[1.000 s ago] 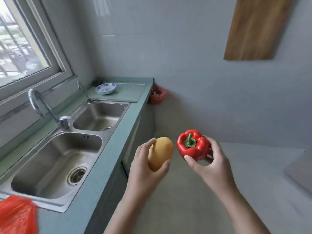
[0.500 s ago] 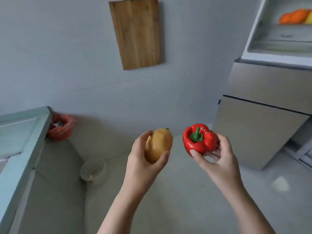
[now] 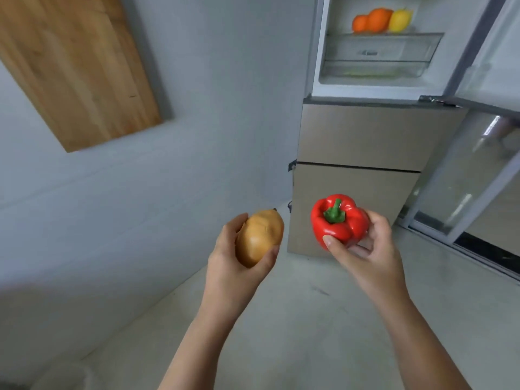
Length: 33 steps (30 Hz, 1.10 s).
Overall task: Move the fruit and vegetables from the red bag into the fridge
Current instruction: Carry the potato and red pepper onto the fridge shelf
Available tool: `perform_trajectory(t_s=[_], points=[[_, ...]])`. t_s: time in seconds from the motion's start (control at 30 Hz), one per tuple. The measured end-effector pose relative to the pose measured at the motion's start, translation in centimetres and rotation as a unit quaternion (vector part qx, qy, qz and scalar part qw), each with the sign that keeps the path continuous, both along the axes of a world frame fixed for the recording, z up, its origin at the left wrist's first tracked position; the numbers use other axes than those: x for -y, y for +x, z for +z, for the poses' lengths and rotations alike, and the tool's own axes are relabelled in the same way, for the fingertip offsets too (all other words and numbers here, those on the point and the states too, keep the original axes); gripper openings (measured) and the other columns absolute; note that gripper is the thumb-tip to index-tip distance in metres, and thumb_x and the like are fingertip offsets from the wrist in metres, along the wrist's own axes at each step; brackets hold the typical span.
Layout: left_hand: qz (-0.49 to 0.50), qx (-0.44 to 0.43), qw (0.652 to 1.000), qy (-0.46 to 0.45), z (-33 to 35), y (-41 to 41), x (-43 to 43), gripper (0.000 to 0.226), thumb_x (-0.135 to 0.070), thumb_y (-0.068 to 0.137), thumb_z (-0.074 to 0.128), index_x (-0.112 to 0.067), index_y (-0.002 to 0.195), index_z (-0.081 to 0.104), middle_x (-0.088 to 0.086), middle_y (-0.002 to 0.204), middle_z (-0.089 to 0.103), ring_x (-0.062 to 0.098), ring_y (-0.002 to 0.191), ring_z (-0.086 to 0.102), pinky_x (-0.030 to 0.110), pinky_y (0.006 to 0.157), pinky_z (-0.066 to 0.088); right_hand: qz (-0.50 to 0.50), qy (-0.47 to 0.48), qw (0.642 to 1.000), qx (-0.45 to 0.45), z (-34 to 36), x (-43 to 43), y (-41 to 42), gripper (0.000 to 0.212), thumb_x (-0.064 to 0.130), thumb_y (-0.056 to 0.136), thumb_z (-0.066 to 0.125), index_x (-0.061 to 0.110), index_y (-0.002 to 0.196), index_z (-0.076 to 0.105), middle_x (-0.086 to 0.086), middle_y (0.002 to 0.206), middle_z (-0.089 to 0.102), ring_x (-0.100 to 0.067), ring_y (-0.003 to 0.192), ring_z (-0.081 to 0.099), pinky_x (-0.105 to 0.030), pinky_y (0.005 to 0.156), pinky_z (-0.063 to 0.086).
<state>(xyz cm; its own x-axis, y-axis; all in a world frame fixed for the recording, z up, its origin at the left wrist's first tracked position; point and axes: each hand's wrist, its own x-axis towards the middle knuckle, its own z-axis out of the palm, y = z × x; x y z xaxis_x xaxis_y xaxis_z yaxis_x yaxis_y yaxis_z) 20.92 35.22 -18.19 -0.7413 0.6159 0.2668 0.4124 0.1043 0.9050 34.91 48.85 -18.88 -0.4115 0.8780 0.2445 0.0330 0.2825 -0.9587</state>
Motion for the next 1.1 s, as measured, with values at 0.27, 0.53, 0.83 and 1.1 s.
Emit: perform_trajectory(t_s=[0.27, 0.53, 0.83, 1.1], points=[[-0.065, 0.018, 0.998, 0.017, 1.6, -9.5, -9.5, 0.051, -0.024, 0.070, 0.077, -0.034, 0.107, 0.043, -0.026, 0.099, 0.052, -0.020, 0.084, 0.048, 0.003, 0.062, 0.041, -0.059, 0.016, 0.998, 0.025, 2.1, -6.6, -7.5, 0.066, 0.037, 0.058, 0.080, 0.035, 0.113, 0.043, 0.007, 0.115, 0.055, -0.008, 0.100, 0.057, -0.014, 0.073, 0.044], [-0.157, 0.022, 0.987, 0.011, 1.7, -10.3, -20.7, 0.046, -0.024, 0.070, 0.077, -0.043, 0.095, 0.044, -0.023, 0.099, 0.053, -0.016, 0.088, 0.049, 0.001, 0.063, 0.040, -0.126, 0.028, 0.991, 0.041, 2.6, -15.4, -7.3, 0.075, 0.045, 0.054, 0.073, 0.027, 0.120, 0.042, 0.001, 0.118, 0.053, -0.017, 0.105, 0.055, -0.019, 0.075, 0.047], [-0.193, -0.007, 0.980, 0.048, 4.6, -8.5, -36.6, 0.043, -0.029, 0.071, 0.075, -0.045, 0.098, 0.045, -0.025, 0.101, 0.053, -0.014, 0.088, 0.050, 0.003, 0.063, 0.042, -0.165, 0.052, 0.985, 0.012, 6.0, -30.3, -4.6, 0.077, 0.050, 0.050, 0.069, 0.034, 0.119, 0.037, -0.001, 0.125, 0.049, -0.019, 0.105, 0.056, -0.026, 0.079, 0.048], [-0.183, -0.037, 0.980, 0.071, 7.1, -7.2, -47.6, 0.051, -0.029, 0.072, 0.075, -0.039, 0.113, 0.047, -0.021, 0.109, 0.052, 0.000, 0.096, 0.053, 0.015, 0.068, 0.046, -0.154, 0.082, 0.984, 0.032, 8.7, -41.2, -3.1, 0.067, 0.035, 0.063, 0.077, 0.033, 0.117, 0.037, 0.005, 0.119, 0.049, -0.014, 0.102, 0.054, -0.013, 0.070, 0.040]])
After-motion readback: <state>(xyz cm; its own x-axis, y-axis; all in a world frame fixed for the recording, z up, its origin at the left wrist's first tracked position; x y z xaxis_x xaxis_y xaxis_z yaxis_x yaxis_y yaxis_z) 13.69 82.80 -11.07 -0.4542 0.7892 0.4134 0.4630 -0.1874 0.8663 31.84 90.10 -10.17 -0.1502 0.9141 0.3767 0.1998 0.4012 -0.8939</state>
